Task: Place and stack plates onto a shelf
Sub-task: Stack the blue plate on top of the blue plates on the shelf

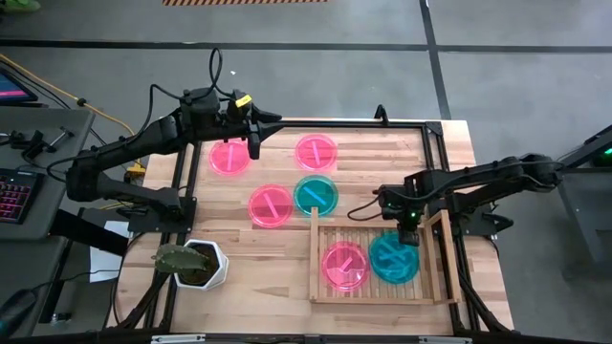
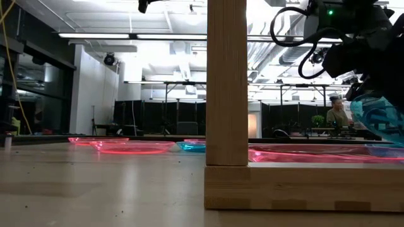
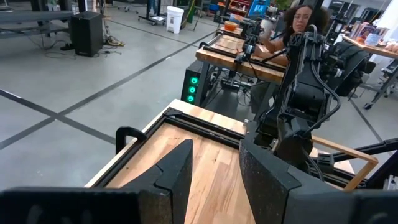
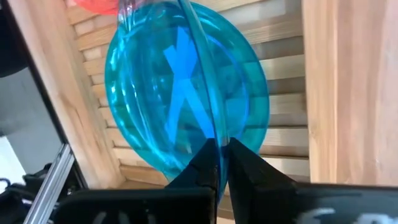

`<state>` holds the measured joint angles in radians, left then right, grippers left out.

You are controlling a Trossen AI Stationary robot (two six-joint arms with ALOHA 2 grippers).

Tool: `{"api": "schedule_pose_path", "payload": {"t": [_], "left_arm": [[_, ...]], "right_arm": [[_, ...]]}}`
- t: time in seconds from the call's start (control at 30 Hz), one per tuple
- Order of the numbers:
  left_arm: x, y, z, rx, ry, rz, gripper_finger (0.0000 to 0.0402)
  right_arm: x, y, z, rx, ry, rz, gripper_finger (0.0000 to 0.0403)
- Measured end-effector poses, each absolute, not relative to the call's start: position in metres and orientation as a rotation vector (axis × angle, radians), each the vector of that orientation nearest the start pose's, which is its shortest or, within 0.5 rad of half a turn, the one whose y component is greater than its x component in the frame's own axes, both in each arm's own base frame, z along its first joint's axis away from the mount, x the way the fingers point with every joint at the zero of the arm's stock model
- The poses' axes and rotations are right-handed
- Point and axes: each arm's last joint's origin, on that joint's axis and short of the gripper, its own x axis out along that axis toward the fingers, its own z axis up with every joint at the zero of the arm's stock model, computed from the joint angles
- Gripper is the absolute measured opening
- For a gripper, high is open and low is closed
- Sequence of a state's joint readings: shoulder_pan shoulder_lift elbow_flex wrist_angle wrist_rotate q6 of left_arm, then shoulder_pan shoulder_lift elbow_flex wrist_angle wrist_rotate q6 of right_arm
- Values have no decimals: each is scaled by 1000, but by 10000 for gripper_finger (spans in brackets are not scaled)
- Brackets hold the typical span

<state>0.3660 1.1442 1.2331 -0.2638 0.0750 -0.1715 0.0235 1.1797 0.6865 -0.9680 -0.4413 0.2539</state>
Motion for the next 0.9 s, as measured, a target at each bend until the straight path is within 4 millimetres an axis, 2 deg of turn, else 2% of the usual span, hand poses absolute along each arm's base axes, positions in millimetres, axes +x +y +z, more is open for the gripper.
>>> {"api": "schedule_pose_path", "payload": {"t": [0.13,0.27,0.6,0.73,0.9], "left_arm": [[229,86,409,-208,146,304,122],[229,86,409,-208,146,304,122],[229,86,409,-208,146,304,122],[229,86,409,-209,146,304,122],[229,86,409,-198,148,304,122]], "right_arm": [[174,16,191,502,1490,182,7],[174,15,191,491,1491,143,35],[173,15,192,525,1505,107,174],[177,15,202,509,1484,97,204],[182,12,224,427,1462,45,208]]}}
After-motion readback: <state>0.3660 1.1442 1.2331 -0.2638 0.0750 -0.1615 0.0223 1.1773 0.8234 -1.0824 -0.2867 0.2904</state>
